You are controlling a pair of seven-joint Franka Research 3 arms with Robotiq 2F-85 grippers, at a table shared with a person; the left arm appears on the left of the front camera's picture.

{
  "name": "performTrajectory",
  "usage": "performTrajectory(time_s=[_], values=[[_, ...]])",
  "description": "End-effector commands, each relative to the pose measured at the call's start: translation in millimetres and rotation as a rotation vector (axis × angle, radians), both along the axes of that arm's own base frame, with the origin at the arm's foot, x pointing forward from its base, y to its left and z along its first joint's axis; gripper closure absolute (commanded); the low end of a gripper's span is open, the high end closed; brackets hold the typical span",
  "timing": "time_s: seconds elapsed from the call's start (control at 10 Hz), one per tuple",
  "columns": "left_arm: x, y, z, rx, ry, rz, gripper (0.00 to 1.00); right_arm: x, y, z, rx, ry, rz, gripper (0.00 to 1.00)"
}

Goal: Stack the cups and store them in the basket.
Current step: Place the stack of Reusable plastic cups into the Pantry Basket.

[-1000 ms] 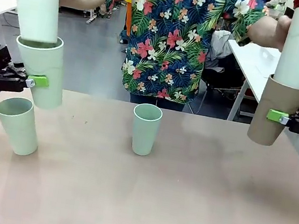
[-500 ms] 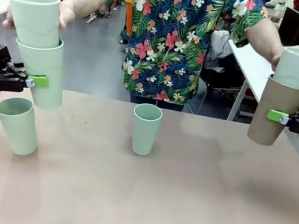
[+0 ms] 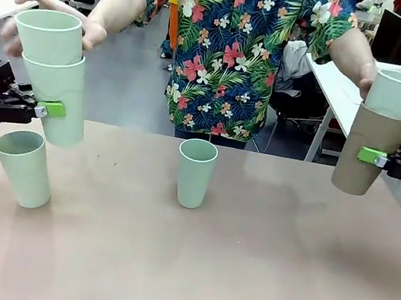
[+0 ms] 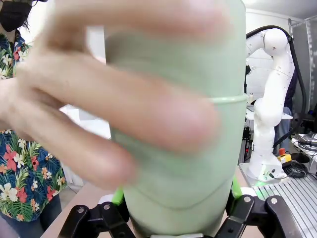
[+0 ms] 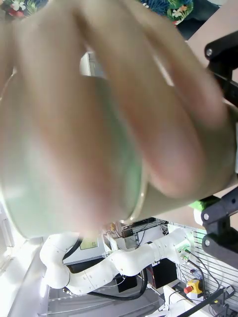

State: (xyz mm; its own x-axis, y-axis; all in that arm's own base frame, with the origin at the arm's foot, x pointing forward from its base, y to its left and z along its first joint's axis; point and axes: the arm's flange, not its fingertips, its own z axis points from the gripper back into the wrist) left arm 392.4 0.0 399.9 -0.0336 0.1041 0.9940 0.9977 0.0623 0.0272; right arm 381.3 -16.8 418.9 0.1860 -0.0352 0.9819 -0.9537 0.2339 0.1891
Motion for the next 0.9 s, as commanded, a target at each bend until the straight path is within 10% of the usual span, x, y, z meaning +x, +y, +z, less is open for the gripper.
performTrajectory(time_s=[0.0,0.8], values=[[-1.1,-0.6,2.8,-0.002,-0.01,0.002,0.14,-0.3,-0.1,1.6,-0.004,-0.004,0.001,0.14],[-1.1,-0.6,2.8,-0.002,-0.01,0.002,0.14,-0.3,-0.1,1.6,-0.004,-0.004,0.001,0.14]])
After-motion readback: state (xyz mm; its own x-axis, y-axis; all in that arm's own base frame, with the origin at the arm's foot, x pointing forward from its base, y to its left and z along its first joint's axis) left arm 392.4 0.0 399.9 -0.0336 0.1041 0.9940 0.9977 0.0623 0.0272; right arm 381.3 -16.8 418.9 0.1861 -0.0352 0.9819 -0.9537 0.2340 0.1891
